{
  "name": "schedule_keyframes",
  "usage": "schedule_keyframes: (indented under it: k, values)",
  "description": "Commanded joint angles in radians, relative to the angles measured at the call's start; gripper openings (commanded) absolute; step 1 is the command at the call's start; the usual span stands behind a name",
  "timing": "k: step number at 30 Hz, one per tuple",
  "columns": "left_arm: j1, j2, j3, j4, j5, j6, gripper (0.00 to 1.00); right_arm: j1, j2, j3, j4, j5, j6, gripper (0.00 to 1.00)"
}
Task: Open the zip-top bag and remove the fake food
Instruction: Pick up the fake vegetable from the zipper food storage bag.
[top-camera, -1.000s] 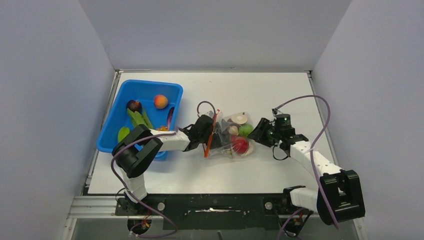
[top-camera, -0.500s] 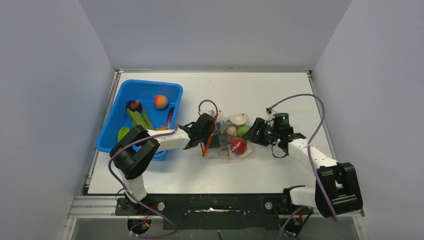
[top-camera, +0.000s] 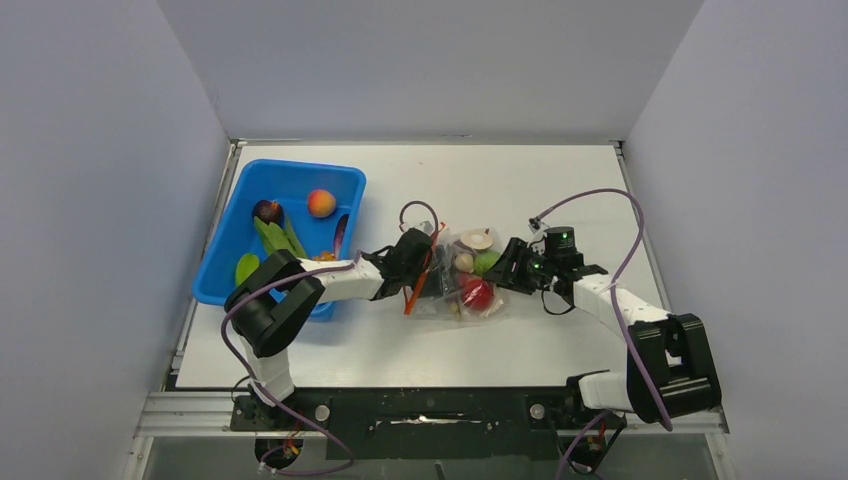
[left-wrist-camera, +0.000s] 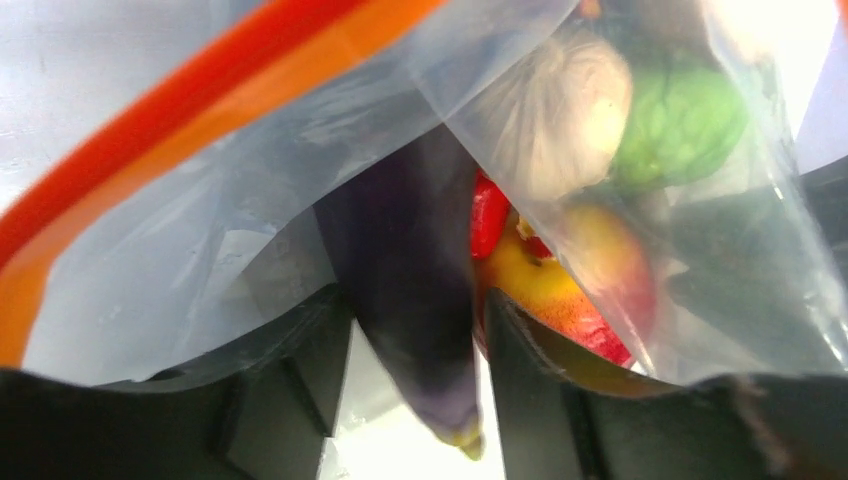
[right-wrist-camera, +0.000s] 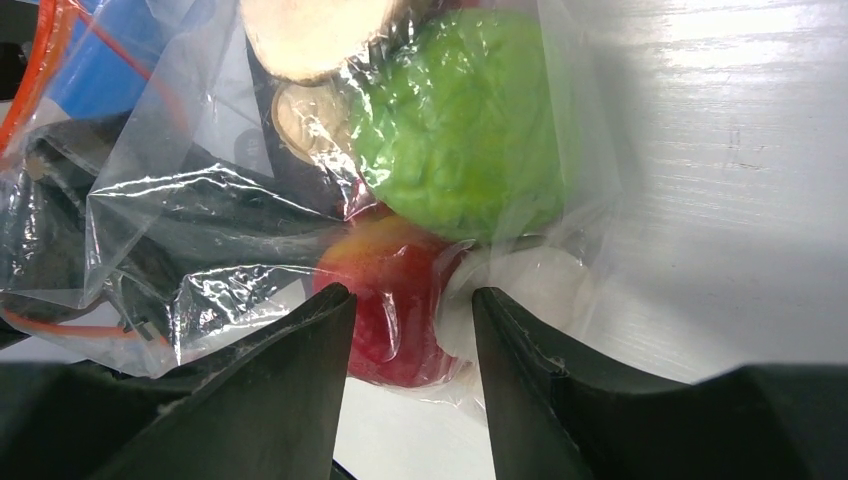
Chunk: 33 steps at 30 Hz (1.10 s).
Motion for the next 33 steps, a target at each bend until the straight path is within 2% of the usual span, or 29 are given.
schedule_keyframes:
  k: [1, 5, 9, 17, 21, 22, 27, 30, 33]
  values:
    - [-0.013, -0.002, 0.018, 0.019, -0.032, 0.005, 0.43, 0.011, 0.002, 0.016, 0.022, -0.004, -0.015, 0.48]
    - [-0.013, -0.019, 0.032, -0.035, -0.057, 0.043, 0.31, 0.011, 0.001, 0.023, -0.001, 0.034, -0.023, 0.48]
    - [-0.013, -0.044, 0.044, -0.097, -0.090, 0.086, 0.26, 0.011, -0.003, 0.037, -0.038, 0.082, -0.038, 0.47]
    - [-0.012, -0.085, 0.071, -0.247, -0.114, 0.253, 0.25, 0.006, -0.014, 0.052, -0.106, 0.181, -0.058, 0.47]
    - [-0.002, -0.085, 0.077, -0.256, -0.005, 0.318, 0.28, 0.005, -0.010, 0.055, -0.104, 0.175, -0.062, 0.47]
    - [-0.002, -0.075, 0.090, -0.269, 0.000, 0.324, 0.33, 0.005, -0.011, 0.054, -0.100, 0.170, -0.062, 0.47]
    - [-0.004, -0.042, 0.101, -0.259, -0.021, 0.278, 0.54, 0.006, -0.025, 0.055, -0.087, 0.145, -0.061, 0.48]
    - [-0.006, -0.041, 0.084, -0.217, -0.029, 0.238, 0.61, 0.005, -0.043, 0.057, -0.088, 0.137, -0.061, 0.48]
    - [-0.012, -0.042, 0.059, -0.187, -0.049, 0.206, 0.62, 0.006, -0.056, 0.063, -0.094, 0.126, -0.058, 0.49]
